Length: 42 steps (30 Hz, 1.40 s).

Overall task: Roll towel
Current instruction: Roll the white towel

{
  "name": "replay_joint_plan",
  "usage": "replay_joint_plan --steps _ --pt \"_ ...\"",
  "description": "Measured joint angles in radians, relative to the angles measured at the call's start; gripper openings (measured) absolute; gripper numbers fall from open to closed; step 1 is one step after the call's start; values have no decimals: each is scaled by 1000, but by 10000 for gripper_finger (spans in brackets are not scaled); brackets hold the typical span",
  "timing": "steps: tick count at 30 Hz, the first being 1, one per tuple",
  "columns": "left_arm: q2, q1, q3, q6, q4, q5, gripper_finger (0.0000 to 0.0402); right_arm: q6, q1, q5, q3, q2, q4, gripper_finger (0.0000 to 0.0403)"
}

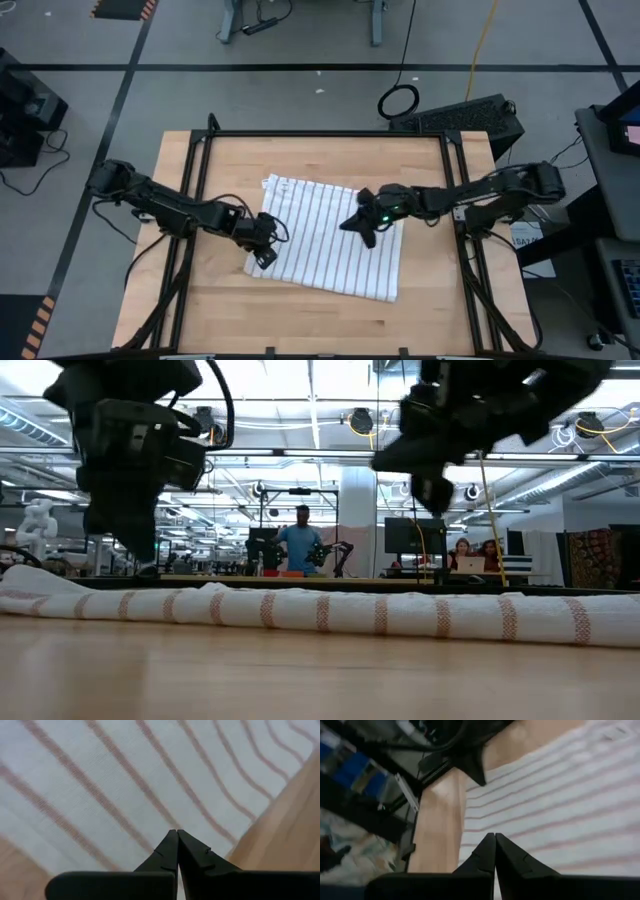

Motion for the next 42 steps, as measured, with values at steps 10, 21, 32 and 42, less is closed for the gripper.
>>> replay_joint_plan --steps 10,21,32,42 --pt "-3 28 -173 45 129 7 8 -22 74 4 398 325 -158 0" --pt "-214 46 -148 -196 133 6 8 -48 80 -83 692 574 -295 0" --pt "-224 -105 -149 -147 181 -51 8 -104 120 -146 688 676 -259 0" --pt "-58 -118 -150 -142 71 -103 8 -155 172 -49 693 693 -138 0"
